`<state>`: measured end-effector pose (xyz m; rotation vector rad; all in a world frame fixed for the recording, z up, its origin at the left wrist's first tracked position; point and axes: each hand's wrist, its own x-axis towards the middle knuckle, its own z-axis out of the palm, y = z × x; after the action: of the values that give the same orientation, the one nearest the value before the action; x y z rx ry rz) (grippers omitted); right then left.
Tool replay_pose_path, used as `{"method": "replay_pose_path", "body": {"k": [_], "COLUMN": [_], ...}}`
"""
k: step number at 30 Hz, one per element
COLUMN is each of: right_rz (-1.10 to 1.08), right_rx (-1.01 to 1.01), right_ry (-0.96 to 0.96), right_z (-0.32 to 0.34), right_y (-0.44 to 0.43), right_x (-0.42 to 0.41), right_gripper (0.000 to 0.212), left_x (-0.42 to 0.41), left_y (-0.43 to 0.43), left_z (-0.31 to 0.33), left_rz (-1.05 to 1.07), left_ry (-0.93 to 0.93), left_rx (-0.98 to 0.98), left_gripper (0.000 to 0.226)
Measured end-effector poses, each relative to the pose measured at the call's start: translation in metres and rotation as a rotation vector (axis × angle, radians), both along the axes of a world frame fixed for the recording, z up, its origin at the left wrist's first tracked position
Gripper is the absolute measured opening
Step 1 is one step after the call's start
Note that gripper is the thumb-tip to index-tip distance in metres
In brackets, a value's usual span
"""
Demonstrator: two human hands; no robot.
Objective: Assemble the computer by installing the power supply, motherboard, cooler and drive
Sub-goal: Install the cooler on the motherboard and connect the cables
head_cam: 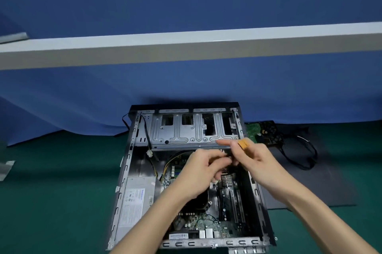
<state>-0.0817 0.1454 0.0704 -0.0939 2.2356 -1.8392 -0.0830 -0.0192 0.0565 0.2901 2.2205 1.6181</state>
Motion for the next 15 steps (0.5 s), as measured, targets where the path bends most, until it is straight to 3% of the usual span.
{"method": "replay_pose_path", "body": {"k": [2, 5, 7, 11, 15], "right_rz": [-0.094, -0.174, -0.143, -0.075, -0.04], "right_rx": [-0.127, -0.291, -0.315, -0.295, -0.168], "right_ry": [-0.088, -0.211, -0.239, -0.242, -0.203], "right_z": [0.002, 0.005, 0.002, -0.006, -0.02], "right_y": [0.007, 0.016, 0.02, 0.02, 0.019], "right_x": [0.007, 0.015, 0.019, 0.025, 0.031], "right_gripper": [0.054, 0.035, 0.023, 0.023, 0.016], "left_x": [0.0, 0.004, 0.005, 0.004, 0.0], "left_y": [-0.004, -0.01, -0.012, -0.011, -0.006], "left_z": [0.001, 0.0, -0.001, 0.009, 0.013], "left_rz": [0.085, 0.131, 0.101, -0.087, -0.164], "left_ry": [0.184, 0.26, 0.203, -0.092, -0.191], "left_rx": [-0.159, -0.213, -0.204, 0.037, 0.04], "left_gripper": [0.015, 0.016, 0.017, 0.014, 0.018]}}
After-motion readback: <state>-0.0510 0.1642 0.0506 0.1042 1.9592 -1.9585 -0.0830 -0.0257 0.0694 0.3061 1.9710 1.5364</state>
